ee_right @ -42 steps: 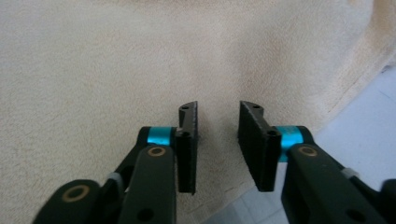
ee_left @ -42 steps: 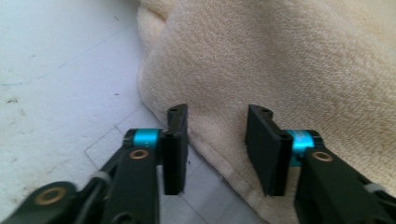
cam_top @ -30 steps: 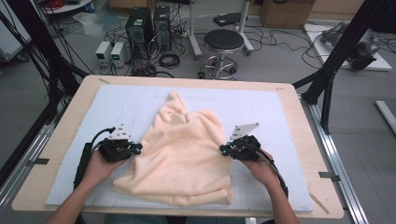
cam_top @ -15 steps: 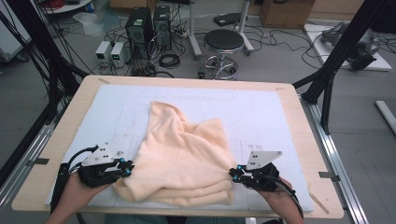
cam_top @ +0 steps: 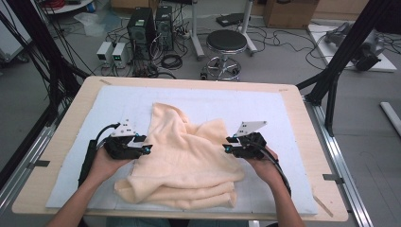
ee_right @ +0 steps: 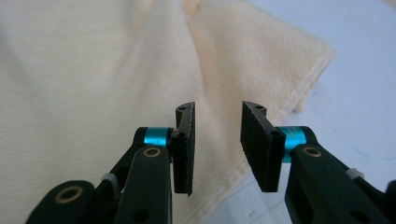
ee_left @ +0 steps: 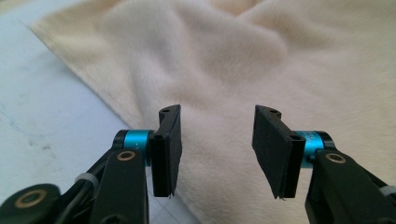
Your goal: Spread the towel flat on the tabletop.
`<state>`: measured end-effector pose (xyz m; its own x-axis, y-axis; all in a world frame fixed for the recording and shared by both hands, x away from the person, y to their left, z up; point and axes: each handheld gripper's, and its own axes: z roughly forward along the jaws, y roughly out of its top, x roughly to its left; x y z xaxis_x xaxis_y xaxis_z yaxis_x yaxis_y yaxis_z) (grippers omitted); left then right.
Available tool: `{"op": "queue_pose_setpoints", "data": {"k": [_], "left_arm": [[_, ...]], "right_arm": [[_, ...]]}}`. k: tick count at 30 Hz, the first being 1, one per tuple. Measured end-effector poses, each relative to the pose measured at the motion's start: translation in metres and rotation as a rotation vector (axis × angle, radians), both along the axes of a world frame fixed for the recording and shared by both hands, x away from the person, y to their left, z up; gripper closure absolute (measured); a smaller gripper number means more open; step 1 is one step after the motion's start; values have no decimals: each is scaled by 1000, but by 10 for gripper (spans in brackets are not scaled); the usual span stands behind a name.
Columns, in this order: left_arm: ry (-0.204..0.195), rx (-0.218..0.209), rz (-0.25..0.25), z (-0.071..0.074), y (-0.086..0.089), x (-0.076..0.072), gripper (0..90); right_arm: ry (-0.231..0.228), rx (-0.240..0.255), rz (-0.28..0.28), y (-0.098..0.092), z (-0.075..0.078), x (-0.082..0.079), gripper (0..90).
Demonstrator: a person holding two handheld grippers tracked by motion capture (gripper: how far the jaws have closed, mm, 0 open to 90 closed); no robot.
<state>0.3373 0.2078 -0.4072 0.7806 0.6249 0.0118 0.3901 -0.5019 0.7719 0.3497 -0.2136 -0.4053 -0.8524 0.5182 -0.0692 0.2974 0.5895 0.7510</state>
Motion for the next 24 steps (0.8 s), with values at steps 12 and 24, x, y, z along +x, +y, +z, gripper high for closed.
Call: {"op": "queue_pose_setpoints", "data": {"k": [12, 24], "left_arm": [[99, 67, -13, -26, -9, 14, 651], [65, 38, -85, -1, 4, -16, 827]], "right_arm": [[122, -25, -19, 1, -31, 21, 786], [97, -34, 40, -15, -6, -22, 861]]}}
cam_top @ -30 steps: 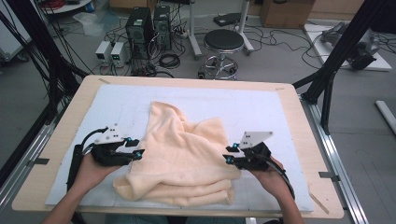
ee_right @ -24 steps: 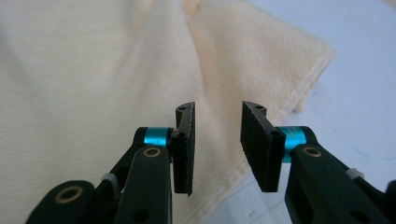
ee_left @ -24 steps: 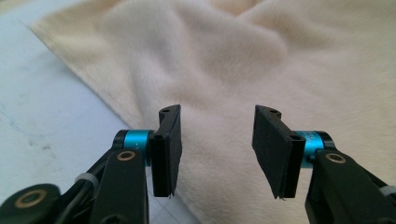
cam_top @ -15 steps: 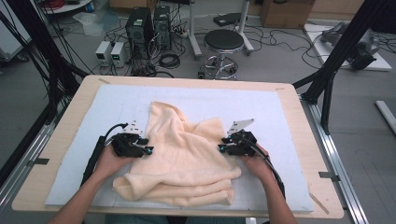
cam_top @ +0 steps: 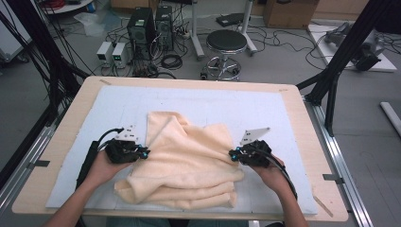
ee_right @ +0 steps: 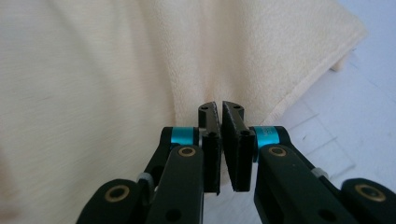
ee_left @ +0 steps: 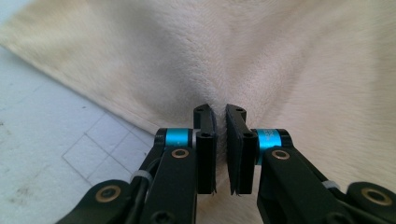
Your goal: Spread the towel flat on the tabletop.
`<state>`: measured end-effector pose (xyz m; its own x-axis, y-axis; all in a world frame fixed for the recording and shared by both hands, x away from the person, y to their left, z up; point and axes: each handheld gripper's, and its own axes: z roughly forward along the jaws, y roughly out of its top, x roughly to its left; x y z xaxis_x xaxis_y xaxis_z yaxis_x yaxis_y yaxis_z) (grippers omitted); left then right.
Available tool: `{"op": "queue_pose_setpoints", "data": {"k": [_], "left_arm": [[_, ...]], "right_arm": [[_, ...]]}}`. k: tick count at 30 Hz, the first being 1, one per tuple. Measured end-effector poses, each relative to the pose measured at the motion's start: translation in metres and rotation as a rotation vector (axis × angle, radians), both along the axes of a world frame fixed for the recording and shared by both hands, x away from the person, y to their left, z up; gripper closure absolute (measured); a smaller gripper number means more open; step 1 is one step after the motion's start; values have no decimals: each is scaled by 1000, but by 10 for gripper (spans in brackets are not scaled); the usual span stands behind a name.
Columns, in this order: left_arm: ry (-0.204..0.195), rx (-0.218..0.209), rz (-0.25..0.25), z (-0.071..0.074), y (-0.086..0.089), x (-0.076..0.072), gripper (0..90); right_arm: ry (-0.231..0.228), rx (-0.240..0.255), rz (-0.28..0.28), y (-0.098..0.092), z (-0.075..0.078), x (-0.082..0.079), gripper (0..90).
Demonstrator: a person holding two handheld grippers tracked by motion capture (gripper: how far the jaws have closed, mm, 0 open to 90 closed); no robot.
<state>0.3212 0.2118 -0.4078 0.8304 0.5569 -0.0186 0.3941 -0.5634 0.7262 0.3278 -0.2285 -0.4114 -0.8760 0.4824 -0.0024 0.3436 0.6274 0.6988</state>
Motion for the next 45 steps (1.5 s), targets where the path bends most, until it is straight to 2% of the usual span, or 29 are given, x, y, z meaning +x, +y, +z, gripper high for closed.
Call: {"op": "queue_pose_setpoints", "data": {"k": [4, 7, 9, 12, 14, 16, 19, 21, 22, 24, 25, 27, 29, 30, 31, 33, 35, 36, 38, 40, 42, 45], "left_arm": [[6, -61, -32, 5, 10, -21, 822], [18, -57, -60, 3, 15, -35, 815], [17, -58, -65, 2, 16, -39, 785], [10, -75, -44, 7, 19, -35, 713], [1, -91, -24, 13, 20, -27, 673], [-26, -104, 9, 18, 19, -17, 641], [-47, -111, 64, 18, 16, -1, 603], [-54, -105, 88, 13, 12, 9, 566], [-53, -106, 94, 10, 11, 12, 525], [-33, -90, 86, 3, 9, 20, 524], [-24, -75, 88, -3, 6, 24, 524], [7, -55, 84, -10, 3, 29, 524], [37, -22, 72, -17, -1, 32, 530], [53, -4, 63, -20, -3, 33, 539], [72, 9, 54, -23, -5, 34, 552], [52, 15, 59, -25, -8, 32, 586], [47, 29, 61, -24, -8, 31, 649], [47, 30, 52, -23, -8, 30, 685], [21, 43, 46, -21, -8, 27, 771], [11, 34, 30, -16, -7, 23, 855], [8, -1, 27, -11, -3, 20, 867], [2, -22, 23, -3, 2, 13, 884]], "right_arm": [[-12, 35, 20, -8, 5, -31, 861], [-1, 35, 42, -8, 1, -54, 859], [-3, 13, 58, -5, 0, -65, 844], [-17, 33, 66, -5, 7, -69, 789], [-28, 67, 63, -5, 16, -64, 736], [-50, 73, 55, -3, 23, -55, 707], [-77, 73, 34, 2, 28, -33, 680], [-96, 68, 6, 4, 26, -14, 665], [-97, 49, -14, 6, 23, -2, 664], [-94, 23, -29, 8, 13, 13, 654], [-88, 28, -33, 8, 7, 22, 648], [-40, 47, -49, 9, -5, 36, 636], [6, 34, -43, 12, -17, 44, 635], [20, 10, -36, 15, -23, 45, 639], [22, 7, -39, 17, -26, 45, 659], [27, 25, -42, 15, -27, 45, 725], [26, 18, -38, 15, -26, 42, 833], [32, 13, -38, 15, -25, 41, 851], [53, 18, -42, 14, -23, 39, 863], [66, 28, -34, 12, -18, 34, 865], [36, 39, -34, 8, -8, 26, 865], [-2, 67, -28, 2, 9, 10, 865]]}}
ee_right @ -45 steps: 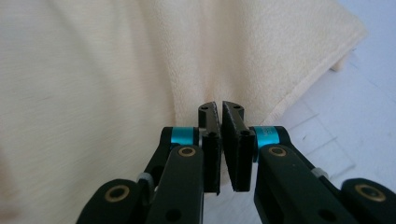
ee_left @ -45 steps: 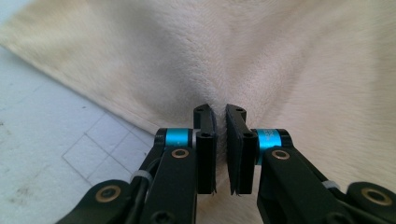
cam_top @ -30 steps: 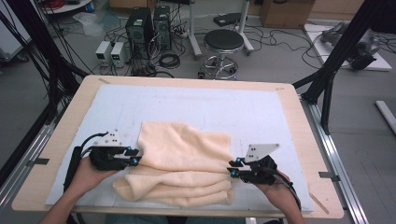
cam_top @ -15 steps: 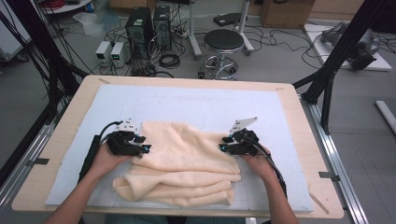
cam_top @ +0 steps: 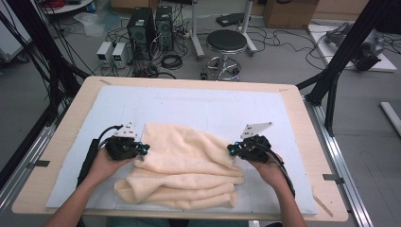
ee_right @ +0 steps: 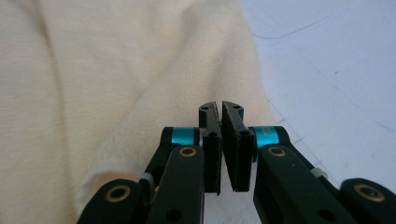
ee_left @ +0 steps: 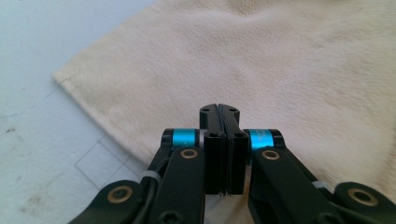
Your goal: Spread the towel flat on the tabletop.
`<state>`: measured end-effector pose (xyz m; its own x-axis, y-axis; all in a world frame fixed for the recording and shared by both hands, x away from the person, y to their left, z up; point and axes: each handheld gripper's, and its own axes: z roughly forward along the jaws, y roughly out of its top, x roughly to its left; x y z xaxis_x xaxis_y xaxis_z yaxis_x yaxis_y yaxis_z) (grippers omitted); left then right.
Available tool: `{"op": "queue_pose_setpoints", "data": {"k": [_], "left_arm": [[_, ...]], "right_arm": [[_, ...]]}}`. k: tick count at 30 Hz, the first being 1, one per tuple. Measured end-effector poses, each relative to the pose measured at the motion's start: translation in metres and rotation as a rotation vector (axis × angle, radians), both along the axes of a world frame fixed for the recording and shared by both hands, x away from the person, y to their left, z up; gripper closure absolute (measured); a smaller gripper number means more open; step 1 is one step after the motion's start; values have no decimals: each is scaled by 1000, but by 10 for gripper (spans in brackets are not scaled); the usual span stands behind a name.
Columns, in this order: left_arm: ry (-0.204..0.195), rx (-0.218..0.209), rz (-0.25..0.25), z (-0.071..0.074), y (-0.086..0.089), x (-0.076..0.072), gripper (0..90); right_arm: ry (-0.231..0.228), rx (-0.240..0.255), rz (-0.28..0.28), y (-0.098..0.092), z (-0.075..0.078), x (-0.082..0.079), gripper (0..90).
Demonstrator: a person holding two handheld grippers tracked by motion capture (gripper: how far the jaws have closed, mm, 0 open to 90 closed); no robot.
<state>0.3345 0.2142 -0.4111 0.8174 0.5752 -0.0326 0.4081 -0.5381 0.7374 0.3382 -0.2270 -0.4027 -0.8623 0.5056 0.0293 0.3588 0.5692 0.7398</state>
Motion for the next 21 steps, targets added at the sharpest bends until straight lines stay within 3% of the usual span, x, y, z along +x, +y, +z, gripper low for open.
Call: {"op": "queue_pose_setpoints", "data": {"k": [3, 5, 7, 9, 11, 14, 17, 18, 21], "left_arm": [[-6, -24, -18, 4, 5, -11, 892], [7, -30, -28, 3, 8, -17, 892], [12, -27, -29, 0, 9, -19, 890], [16, -48, -25, 1, 11, -17, 863], [17, -68, -12, 4, 10, -10, 803], [4, -102, 19, 10, 5, 4, 735], [-9, -103, 60, 9, -2, 21, 669], [20, -87, 71, 7, -5, 30, 634], [42, -42, 104, -2, -10, 46, 561]], "right_arm": [[-10, 5, 14, -3, 4, -15, 864], [3, -28, 32, -2, -3, -22, 862], [23, -61, 29, -2, -13, -23, 837], [39, -42, -1, -6, -16, -21, 782], [36, 11, -36, -12, -12, -16, 728], [26, 37, -77, -17, -5, -7, 690], [20, 21, -120, -18, -5, 4, 648], [19, 19, -132, -18, -7, 8, 641], [61, -19, -158, -15, -16, 15, 612]]}}
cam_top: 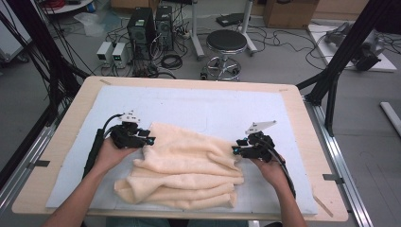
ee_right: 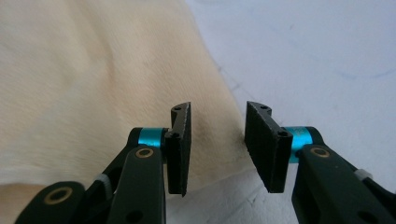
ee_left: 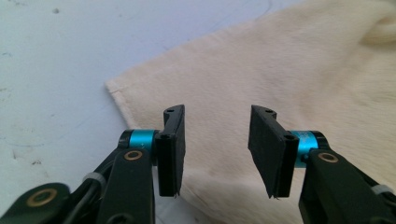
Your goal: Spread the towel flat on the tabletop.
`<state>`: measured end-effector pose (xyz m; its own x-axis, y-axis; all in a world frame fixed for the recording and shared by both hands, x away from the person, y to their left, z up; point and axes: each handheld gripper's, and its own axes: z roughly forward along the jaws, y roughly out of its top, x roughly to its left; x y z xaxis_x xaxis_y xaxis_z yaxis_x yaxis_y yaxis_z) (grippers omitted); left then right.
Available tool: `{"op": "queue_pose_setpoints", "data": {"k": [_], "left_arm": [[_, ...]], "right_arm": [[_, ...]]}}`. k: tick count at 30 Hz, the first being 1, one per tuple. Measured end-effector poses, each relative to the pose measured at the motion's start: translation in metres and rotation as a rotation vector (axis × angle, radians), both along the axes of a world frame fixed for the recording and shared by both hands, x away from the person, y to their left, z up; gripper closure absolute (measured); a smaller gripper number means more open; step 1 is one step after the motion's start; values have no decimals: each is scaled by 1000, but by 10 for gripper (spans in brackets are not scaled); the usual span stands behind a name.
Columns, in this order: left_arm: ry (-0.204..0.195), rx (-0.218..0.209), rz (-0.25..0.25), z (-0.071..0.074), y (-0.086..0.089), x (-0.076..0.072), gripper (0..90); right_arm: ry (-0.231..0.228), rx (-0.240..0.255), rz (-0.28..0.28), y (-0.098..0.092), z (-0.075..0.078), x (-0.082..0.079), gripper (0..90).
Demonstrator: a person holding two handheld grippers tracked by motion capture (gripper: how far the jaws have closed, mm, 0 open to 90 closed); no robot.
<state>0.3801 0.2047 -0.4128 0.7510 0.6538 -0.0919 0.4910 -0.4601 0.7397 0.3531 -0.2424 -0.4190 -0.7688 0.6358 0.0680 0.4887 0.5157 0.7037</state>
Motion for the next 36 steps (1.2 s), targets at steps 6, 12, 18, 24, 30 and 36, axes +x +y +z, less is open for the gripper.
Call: {"op": "queue_pose_setpoints", "data": {"k": [6, 12, 18, 24, 30, 36], "left_arm": [[32, 71, 18, -20, -1, 11, 509], [-9, 119, 36, -19, -8, 6, 636], [-5, 131, 24, -17, -11, 4, 825], [-21, 113, 34, -9, -9, 1, 853], [-66, 23, 163, 31, -7, 61, 857], [-68, -44, 299, 70, -8, 115, 517]], "right_arm": [[26, -22, -16, 2, -16, 3, 593], [-17, -58, -12, 7, -17, 0, 686], [-19, -56, -5, 9, -16, 1, 832], [-6, -31, 55, 12, -4, 2, 847], [-60, -51, 6, 10, 40, 61, 854], [-162, 20, -211, -7, 99, 135, 466]]}}
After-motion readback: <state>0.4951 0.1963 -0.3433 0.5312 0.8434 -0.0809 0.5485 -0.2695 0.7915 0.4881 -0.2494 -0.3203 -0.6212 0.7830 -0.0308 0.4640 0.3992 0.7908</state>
